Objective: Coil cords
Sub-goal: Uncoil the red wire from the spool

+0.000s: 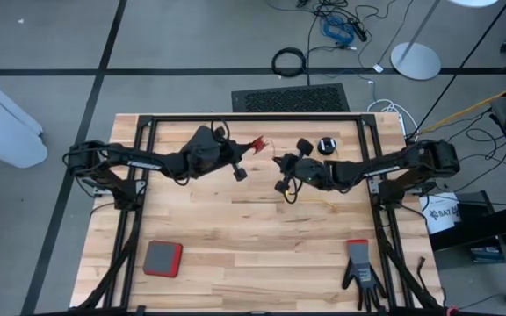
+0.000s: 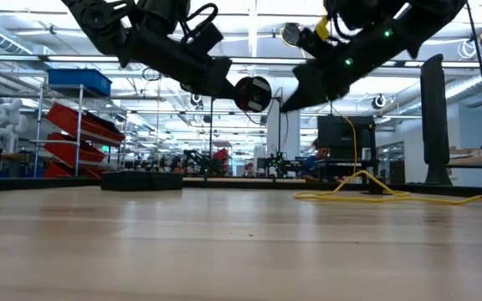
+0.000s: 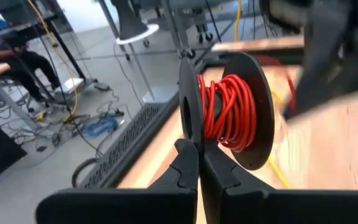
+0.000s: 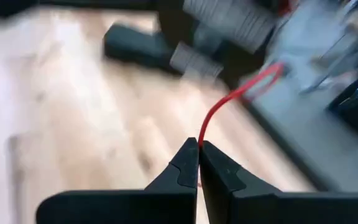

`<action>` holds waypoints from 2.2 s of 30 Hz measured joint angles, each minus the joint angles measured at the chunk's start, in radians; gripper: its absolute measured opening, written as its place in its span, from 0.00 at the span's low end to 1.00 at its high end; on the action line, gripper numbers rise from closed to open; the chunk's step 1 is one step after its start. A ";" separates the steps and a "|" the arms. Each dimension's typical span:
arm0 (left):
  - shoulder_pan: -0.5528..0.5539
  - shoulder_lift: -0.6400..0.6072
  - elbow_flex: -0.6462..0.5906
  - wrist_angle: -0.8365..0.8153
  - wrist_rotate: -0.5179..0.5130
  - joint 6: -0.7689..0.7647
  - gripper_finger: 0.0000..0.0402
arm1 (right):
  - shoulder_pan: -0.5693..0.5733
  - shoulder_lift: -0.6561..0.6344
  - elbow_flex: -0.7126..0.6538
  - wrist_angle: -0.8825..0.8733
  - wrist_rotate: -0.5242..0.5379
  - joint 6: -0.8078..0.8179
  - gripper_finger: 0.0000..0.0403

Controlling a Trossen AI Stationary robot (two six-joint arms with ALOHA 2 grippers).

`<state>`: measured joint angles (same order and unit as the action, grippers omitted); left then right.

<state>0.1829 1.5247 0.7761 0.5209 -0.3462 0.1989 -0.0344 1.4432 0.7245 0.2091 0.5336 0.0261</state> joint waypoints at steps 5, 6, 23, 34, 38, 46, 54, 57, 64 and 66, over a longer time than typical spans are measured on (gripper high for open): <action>0.014 -0.010 0.000 0.059 -0.002 0.008 0.00 | 0.005 0.017 -0.001 0.022 -0.248 0.028 0.00; 0.018 -0.009 0.000 0.059 -0.014 0.022 0.00 | 0.011 0.021 -0.001 0.044 -0.298 0.018 0.00; 0.044 -0.003 0.000 0.004 -0.074 0.044 0.00 | 0.083 0.013 0.000 0.075 -0.462 -0.041 0.03; 0.025 -0.002 0.000 0.009 -0.026 0.042 0.00 | 0.087 -0.068 0.000 -0.181 -0.350 -0.006 0.22; 0.016 -0.002 0.000 0.011 -0.026 0.042 0.00 | 0.087 -0.158 0.000 -0.233 -0.260 -0.031 0.25; 0.006 -0.002 0.000 0.024 0.018 -0.020 0.00 | 0.087 -0.261 0.000 -0.212 -0.105 -0.107 0.28; -0.031 -0.002 0.000 0.086 0.073 -0.063 0.00 | 0.072 -0.195 0.000 -0.037 0.013 -0.235 0.28; -0.045 -0.002 0.000 0.078 0.071 -0.063 0.00 | 0.059 -0.184 0.000 -0.008 0.043 -0.275 0.28; -0.049 -0.002 0.000 0.089 0.060 -0.064 0.00 | 0.047 -0.185 0.000 0.070 0.036 -0.319 0.28; -0.049 -0.002 0.000 0.099 0.060 -0.064 0.00 | 0.047 -0.185 0.000 0.085 0.035 -0.325 0.29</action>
<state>0.1337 1.5227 0.7761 0.6200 -0.2859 0.1345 0.0124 1.2583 0.7246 0.2946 0.5685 -0.2988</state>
